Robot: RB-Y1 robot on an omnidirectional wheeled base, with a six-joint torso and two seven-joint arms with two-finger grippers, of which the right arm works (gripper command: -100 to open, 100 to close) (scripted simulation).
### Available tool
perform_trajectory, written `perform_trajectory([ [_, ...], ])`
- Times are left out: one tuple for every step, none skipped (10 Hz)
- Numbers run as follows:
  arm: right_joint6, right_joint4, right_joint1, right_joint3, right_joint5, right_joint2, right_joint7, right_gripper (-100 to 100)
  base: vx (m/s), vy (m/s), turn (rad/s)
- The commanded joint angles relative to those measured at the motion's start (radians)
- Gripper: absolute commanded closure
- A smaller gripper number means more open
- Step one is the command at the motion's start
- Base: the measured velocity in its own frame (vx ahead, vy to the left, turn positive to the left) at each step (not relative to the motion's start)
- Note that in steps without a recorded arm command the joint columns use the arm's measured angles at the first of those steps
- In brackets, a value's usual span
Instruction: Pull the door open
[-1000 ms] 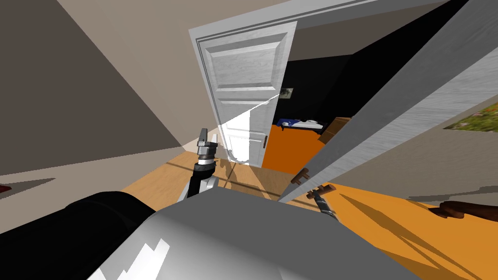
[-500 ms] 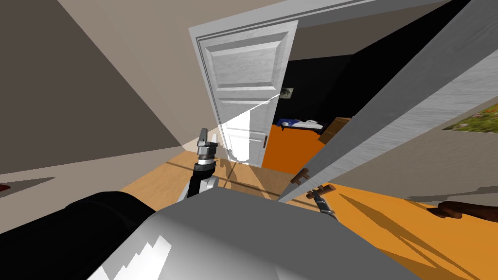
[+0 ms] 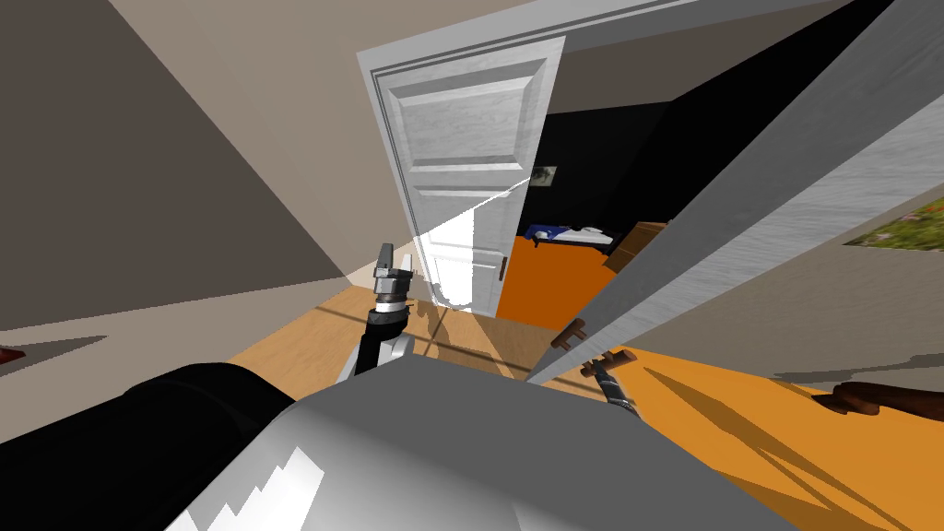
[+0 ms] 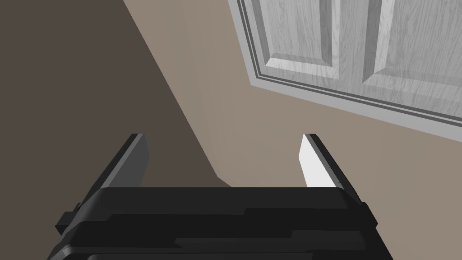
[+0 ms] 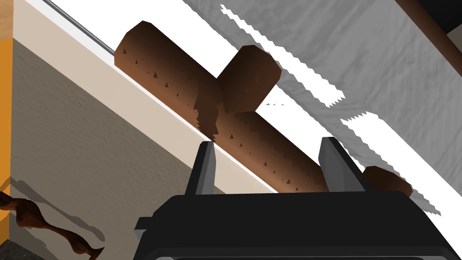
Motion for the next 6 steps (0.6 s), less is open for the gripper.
perform_trajectory([
  [-0.006,0.011,-0.016,0.002,-0.007,0.009,-0.031,100,0.0,0.0,0.0],
  [-0.006,0.011,-0.016,0.002,-0.007,0.009,-0.031,100,0.0,0.0,0.0],
  [-0.006,0.011,-0.016,0.002,-0.007,0.009,-0.031,100,0.0,0.0,0.0],
  [-0.023,0.049,-0.03,0.01,-0.005,0.0,-0.033,100,-0.047,-0.045,0.041],
  [-0.023,0.049,-0.031,0.012,-0.006,0.0,-0.041,100,-0.077,-0.071,0.057],
  [-0.023,0.049,-0.031,0.012,-0.006,0.0,-0.041,100,-0.047,-0.06,0.023],
])
